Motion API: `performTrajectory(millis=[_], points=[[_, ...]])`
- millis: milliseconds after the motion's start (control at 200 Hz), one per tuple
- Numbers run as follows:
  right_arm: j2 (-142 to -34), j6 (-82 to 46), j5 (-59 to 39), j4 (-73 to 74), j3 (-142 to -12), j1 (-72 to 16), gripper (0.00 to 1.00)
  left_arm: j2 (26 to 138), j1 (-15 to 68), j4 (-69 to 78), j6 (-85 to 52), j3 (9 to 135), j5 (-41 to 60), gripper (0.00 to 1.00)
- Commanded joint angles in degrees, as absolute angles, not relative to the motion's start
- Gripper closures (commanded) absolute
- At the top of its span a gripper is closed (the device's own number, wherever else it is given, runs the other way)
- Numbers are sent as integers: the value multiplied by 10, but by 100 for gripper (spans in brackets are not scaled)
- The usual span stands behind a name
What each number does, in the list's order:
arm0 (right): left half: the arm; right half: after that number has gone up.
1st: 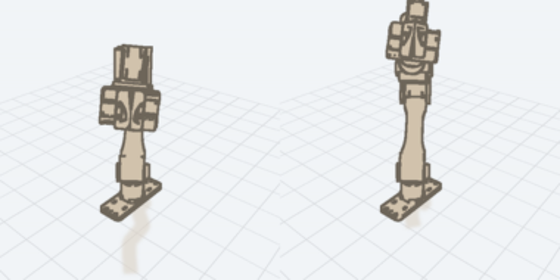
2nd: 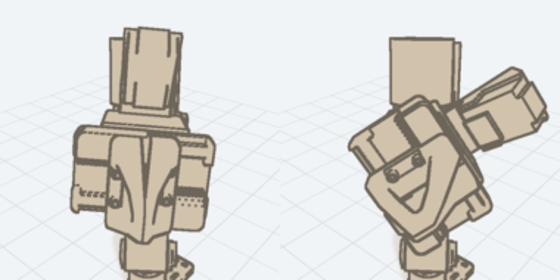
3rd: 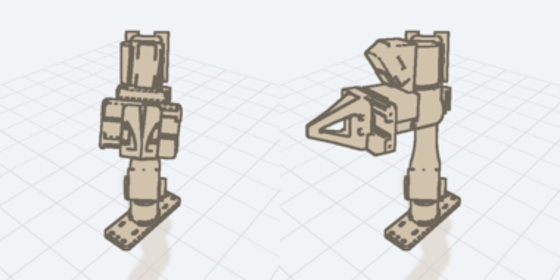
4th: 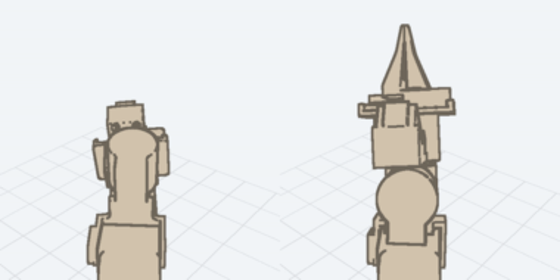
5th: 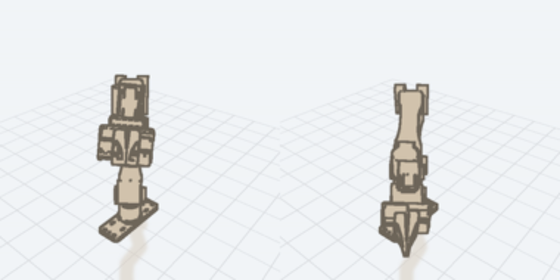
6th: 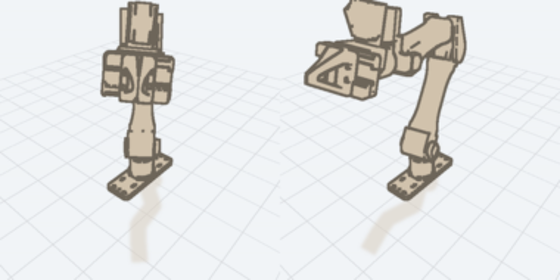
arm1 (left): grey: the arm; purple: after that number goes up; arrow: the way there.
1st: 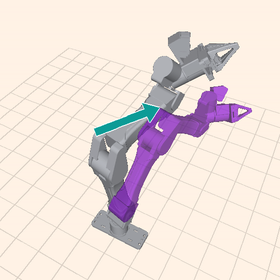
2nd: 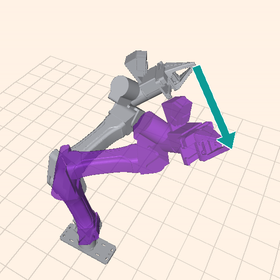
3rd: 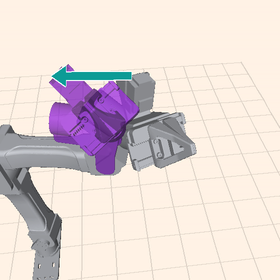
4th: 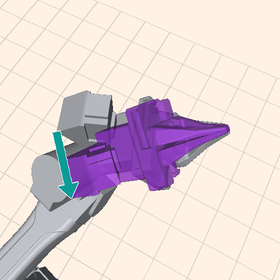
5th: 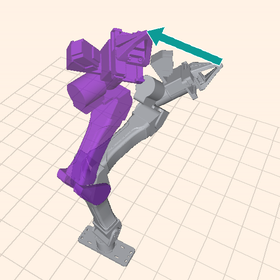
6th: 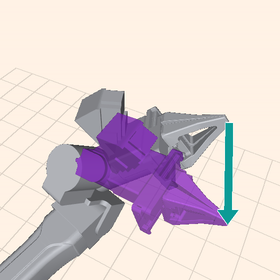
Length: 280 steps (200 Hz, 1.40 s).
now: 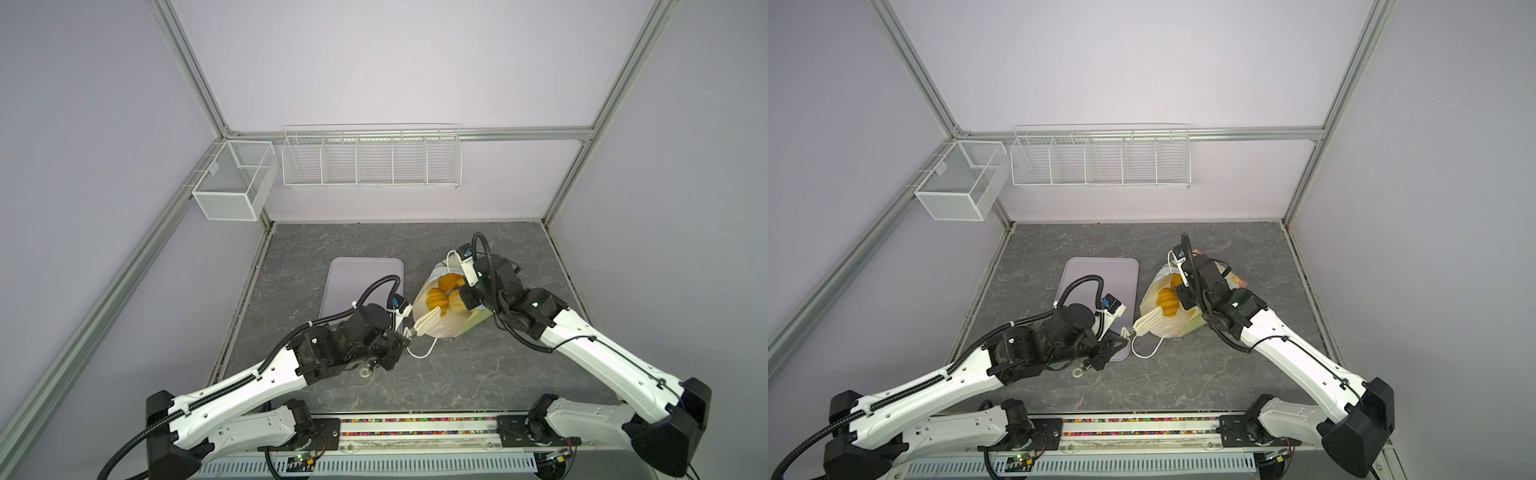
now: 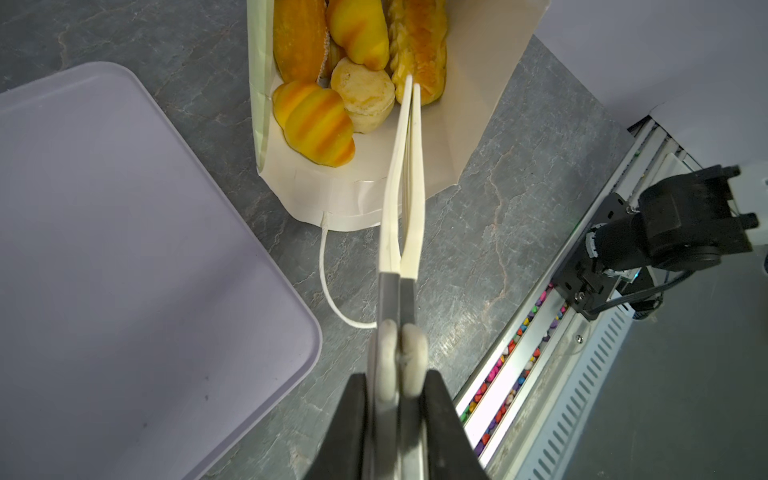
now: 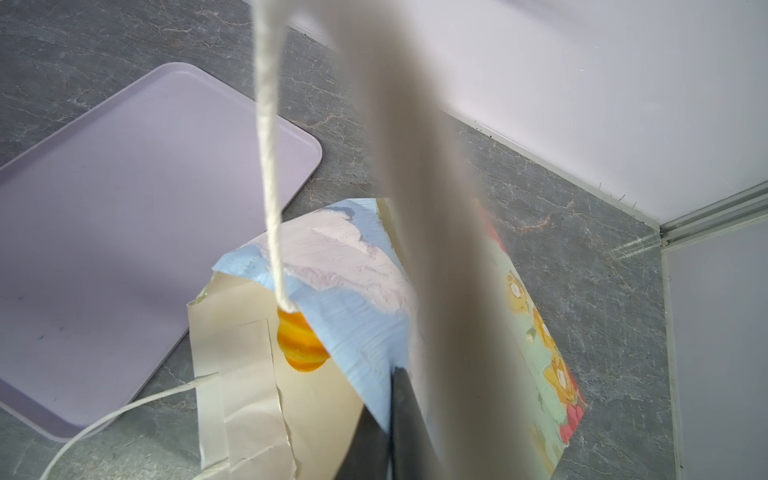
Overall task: Take the fake bread out of the paper bag
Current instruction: 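Insert the tongs held by the left gripper into the bag opening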
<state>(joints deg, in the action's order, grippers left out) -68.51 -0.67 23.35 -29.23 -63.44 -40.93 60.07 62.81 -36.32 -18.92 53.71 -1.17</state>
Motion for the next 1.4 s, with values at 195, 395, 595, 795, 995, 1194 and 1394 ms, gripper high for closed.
performTrajectory(millis=[195, 395, 595, 795, 995, 1194, 1394], points=[[-693, -22, 228, -276, -650, -415, 93, 689, 630, -313, -221, 585, -41, 70], [-693, -21, 228, -266, -644, -415, 93, 733, 629, -330, -210, 621, -78, 69], [-693, -20, 230, -263, -636, -415, 93, 765, 626, -342, -217, 648, -92, 62], [-692, -20, 224, -258, -633, -415, 93, 796, 617, -371, -256, 672, -102, 55], [-695, -24, 219, -254, -633, -416, 93, 817, 614, -364, -305, 673, -109, 55], [-703, -28, 209, -253, -635, -416, 93, 842, 613, -343, -324, 677, -109, 55], [-705, -30, 206, -255, -635, -418, 93, 871, 603, -344, -345, 685, -110, 55]])
